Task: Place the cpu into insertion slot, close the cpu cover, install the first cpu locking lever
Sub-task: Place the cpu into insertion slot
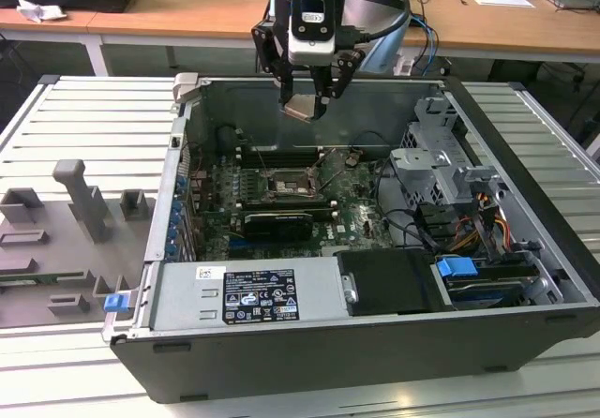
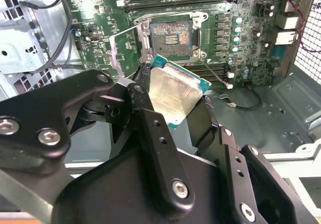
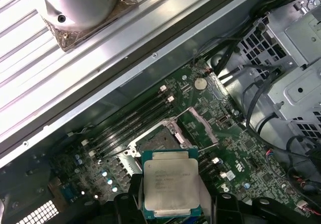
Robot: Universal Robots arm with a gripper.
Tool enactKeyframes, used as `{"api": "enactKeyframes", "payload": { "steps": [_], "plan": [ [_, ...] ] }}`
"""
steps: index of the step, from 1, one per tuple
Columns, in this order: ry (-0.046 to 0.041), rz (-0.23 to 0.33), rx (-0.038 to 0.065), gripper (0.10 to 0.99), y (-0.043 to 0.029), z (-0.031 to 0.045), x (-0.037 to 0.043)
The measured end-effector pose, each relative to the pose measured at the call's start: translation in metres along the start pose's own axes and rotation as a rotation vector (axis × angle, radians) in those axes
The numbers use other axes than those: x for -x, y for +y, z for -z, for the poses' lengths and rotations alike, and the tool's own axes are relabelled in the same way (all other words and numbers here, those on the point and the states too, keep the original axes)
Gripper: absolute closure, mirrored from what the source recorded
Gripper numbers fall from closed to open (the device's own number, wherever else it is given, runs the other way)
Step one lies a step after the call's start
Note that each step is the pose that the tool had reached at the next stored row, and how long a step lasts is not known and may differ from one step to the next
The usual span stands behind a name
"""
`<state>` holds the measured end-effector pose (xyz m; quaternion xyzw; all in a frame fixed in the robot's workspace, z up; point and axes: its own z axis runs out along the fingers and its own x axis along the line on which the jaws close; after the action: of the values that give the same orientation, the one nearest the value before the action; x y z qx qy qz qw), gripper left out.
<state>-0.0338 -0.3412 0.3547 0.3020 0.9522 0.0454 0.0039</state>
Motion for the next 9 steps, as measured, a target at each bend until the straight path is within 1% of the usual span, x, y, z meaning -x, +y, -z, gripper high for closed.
{"api": "enactKeyframes", "payload": {
  "steps": [9],
  "plan": [
    [-0.0038, -0.042, 0.001, 0.553, 0.0, -0.0003, 0.0]
  ]
}}
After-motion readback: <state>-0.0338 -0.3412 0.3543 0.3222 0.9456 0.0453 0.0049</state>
